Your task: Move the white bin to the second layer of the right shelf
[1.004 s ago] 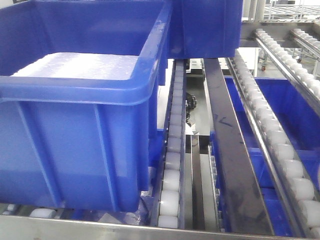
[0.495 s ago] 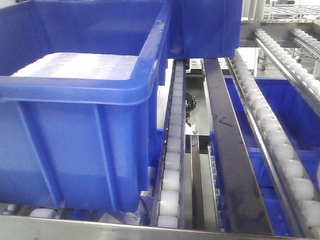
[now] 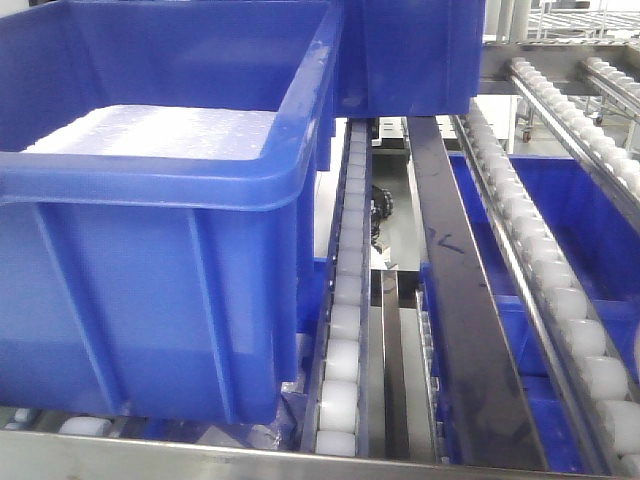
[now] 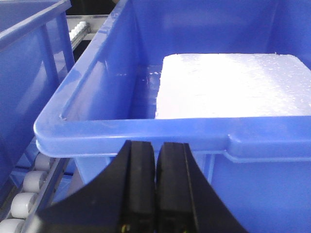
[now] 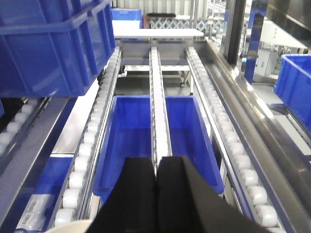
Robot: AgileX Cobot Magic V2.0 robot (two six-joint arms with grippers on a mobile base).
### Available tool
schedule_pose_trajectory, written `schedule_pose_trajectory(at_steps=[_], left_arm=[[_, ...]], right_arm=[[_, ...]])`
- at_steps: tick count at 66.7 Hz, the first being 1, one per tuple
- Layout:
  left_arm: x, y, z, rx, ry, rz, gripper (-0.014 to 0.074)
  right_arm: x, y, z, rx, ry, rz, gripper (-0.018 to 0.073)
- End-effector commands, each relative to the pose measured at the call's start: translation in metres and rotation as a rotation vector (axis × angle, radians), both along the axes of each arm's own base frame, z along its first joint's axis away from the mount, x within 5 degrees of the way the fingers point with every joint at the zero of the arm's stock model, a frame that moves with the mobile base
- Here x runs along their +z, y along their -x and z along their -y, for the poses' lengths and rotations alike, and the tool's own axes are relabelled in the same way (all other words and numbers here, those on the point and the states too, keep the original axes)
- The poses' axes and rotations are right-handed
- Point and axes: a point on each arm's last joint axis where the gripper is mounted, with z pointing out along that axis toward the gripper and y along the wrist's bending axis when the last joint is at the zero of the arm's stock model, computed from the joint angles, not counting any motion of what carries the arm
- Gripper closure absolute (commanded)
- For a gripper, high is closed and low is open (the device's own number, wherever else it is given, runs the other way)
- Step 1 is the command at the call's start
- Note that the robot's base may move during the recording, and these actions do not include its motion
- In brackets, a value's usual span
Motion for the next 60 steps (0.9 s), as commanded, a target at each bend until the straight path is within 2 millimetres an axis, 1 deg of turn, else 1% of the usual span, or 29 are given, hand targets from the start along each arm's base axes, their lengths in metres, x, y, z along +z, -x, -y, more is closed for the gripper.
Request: schedule_pose_trajectory(at_steps=[1,7,17,31,34,60], left_arm=[[-0.004,0.0,0.0,-0.004,0.012,0.064,0.0512],[-0.004,0.0,0.0,-0.004,0.012,0.064,0.0512],[-0.004,0.0,0.0,-0.004,0.012,0.064,0.0512],[-0.004,0.0,0.0,-0.004,0.012,0.064,0.0512],[-0.004,0.0,0.0,-0.004,0.012,0.064,0.0512],[-0.004,0.0,0.0,-0.004,0.012,0.064,0.0512]], right_arm=[[0.009,-0.001,0.001,-0.008,0.025,0.078,0.0512],[-0.002,-0.002,0.0,0.005,0.03,0.064,0.0512],[-0.018,0.004,-0.005,0.063,0.029,0.075,0.0512],[-0.053,0.009,-0.007,0.087,0.026,0.05,0.0512],[-0.054,0.011,-0.007,0.091,0.024,0.035,0.0512],[-0.048,0.016,-0.007,0.088,0.032,0.118,0.0512]])
